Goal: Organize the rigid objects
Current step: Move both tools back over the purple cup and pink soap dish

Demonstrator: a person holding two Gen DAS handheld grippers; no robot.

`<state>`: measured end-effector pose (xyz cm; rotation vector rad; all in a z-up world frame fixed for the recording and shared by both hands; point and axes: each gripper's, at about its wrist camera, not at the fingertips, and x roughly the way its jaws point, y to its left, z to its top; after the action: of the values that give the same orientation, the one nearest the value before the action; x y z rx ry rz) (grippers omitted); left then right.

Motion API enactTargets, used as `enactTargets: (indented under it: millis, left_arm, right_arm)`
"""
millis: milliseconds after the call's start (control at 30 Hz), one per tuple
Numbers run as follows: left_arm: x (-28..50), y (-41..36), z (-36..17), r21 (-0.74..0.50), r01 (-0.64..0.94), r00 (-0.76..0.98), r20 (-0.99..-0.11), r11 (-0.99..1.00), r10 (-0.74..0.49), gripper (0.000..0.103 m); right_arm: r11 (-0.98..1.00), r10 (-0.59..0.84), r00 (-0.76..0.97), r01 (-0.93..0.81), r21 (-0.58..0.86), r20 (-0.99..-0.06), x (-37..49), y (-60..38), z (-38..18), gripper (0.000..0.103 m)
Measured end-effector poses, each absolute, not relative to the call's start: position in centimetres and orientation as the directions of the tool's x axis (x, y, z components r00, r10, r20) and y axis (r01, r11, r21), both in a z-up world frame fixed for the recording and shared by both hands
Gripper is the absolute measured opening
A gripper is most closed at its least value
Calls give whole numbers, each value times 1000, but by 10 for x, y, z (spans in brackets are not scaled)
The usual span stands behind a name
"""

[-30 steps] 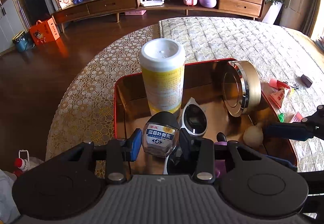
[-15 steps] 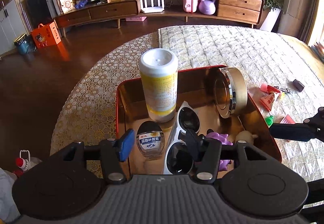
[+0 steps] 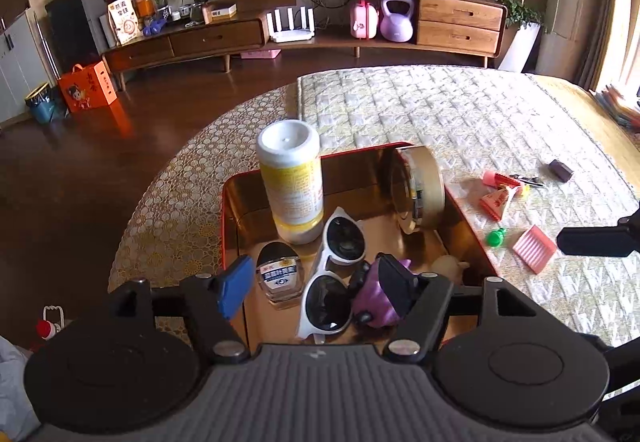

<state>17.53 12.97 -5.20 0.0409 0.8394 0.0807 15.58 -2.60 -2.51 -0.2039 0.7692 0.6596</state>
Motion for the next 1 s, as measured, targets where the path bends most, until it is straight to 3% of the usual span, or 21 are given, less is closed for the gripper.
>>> enactTargets:
  millis: [67,200,1000]
  left_arm:
    - [172,126,-48,55,-50,675,-734,997,74,78]
    - [168,113,-41,36,-31,692,-721,999,47,82]
    - [191,-16,-57,-14,113,661,-746,993,-86,82]
  right_arm:
    - [789,483,540,-609,75,-690,155,-37,-21,88]
    - [796,495,556,-599,92,-668,150,-62,-13,103]
    - [919,348,641,-379,112,-684,197,-207,-32,103]
